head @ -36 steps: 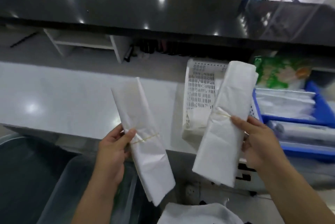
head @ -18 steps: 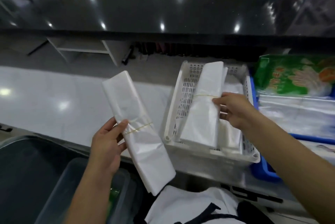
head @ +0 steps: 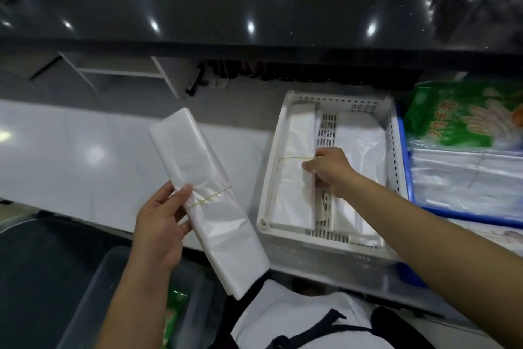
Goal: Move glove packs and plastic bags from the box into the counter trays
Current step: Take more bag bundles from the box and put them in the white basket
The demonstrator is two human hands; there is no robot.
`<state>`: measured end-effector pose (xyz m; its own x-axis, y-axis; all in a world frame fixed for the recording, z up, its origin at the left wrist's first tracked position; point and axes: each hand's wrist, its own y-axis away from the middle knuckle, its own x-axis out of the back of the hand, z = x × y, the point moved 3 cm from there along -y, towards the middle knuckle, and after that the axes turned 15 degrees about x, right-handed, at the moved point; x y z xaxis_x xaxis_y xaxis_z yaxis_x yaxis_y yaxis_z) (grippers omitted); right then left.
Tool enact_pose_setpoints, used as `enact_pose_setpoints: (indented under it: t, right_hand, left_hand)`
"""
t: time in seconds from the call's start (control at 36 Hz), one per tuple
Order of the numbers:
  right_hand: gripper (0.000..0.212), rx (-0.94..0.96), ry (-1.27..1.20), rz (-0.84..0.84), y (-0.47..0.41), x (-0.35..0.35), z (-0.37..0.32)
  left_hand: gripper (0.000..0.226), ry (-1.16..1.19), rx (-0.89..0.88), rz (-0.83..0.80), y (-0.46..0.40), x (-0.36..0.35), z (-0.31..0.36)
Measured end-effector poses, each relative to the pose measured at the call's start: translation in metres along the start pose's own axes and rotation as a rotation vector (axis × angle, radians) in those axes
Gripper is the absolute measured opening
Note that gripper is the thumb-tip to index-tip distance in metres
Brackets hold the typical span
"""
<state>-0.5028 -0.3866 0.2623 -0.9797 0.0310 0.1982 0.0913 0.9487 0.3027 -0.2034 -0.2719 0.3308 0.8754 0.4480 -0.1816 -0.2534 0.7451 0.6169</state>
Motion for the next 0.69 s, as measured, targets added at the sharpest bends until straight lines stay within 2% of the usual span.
enact_pose_setpoints:
  t: [0.17,0.28,0.36,0.42,0.47,0.56,0.61,0.69]
  right_hand:
    - [0.027,0.131,0.495,-0.061,-0.004,0.005,-0.011]
    - [0.025,0.145,0.724,-0.056,-0.005,0.006,-0.018]
    - [0.04,0.204,0.823,-0.023,0.001,0.008,-0.026]
    - [0.045,0.251,0.679,0.03,0.01,0.011,-0.035]
    - [0.038,0.279,0.351,0.061,0.021,0.014,-0.047]
    - [0.041,0.237,-0.063,-0.104,0.043,0.015,-0.069]
    - [0.05,0.189,-0.193,-0.245,0.058,0.015,-0.082]
    - [0.047,0.165,-0.333,-0.342,0.074,0.016,-0.092]
  left_hand:
    - [0.019,-0.038,0.037,-0.088,-0.016,-0.014,0.015]
    - [0.02,-0.057,0.047,-0.153,-0.023,-0.024,0.029]
    - [0.025,-0.081,0.044,-0.207,-0.026,-0.032,0.039]
    - [0.025,-0.098,0.047,-0.243,-0.028,-0.038,0.044]
    - [0.026,-0.123,0.058,-0.282,-0.031,-0.047,0.048]
    - [0.023,-0.189,0.081,-0.37,-0.032,-0.067,0.051]
    - [0.023,-0.243,0.098,-0.446,-0.03,-0.086,0.051]
    - [0.031,-0.308,0.13,-0.544,-0.026,-0.114,0.046]
